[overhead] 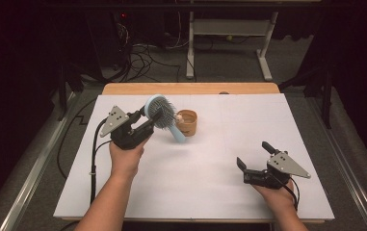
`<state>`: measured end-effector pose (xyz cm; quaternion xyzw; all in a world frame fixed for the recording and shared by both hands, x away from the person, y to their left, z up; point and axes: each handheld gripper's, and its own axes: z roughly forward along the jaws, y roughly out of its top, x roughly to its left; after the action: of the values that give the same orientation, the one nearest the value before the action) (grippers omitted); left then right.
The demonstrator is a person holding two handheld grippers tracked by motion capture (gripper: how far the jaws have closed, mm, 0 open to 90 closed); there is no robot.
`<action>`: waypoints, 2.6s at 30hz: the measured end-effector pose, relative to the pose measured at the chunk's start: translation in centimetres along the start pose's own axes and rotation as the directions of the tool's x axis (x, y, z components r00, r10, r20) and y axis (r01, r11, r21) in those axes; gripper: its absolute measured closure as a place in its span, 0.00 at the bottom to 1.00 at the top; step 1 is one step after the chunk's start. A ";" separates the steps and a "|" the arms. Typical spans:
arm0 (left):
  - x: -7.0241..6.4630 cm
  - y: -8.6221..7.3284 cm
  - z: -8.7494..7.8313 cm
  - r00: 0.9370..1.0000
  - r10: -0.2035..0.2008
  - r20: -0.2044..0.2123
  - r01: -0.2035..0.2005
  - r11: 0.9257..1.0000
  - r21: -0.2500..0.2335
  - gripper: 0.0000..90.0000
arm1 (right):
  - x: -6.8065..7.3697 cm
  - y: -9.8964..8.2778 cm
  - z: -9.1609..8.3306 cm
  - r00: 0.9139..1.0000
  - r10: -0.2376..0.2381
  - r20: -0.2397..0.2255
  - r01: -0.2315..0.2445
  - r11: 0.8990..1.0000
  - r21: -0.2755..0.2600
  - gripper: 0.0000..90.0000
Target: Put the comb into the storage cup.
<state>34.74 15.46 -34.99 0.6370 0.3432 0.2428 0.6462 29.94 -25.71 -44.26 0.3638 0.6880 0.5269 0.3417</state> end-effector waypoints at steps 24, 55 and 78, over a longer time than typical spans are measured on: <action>-0.5 2.7 2.3 1.000 0.014 0.014 -0.014 0.999 -0.035 0.66 | 0.0 0.1 0.0 1.000 0.001 0.000 -0.001 1.000 -0.007 0.00; 0.2 3.7 4.5 1.000 -0.001 -0.012 0.001 0.998 -0.056 0.66 | 0.0 0.1 -0.2 1.000 -0.003 0.001 0.003 1.000 -0.014 0.00; 1.3 2.5 6.9 0.998 -0.020 -0.056 0.018 1.000 -0.026 0.66 | -0.1 0.2 -0.2 1.000 -0.001 0.002 0.001 1.000 -0.023 0.00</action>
<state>41.07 12.06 -32.96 0.6185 0.3640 0.2586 0.6466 29.86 -25.82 -44.05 0.3602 0.6816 0.5342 0.3467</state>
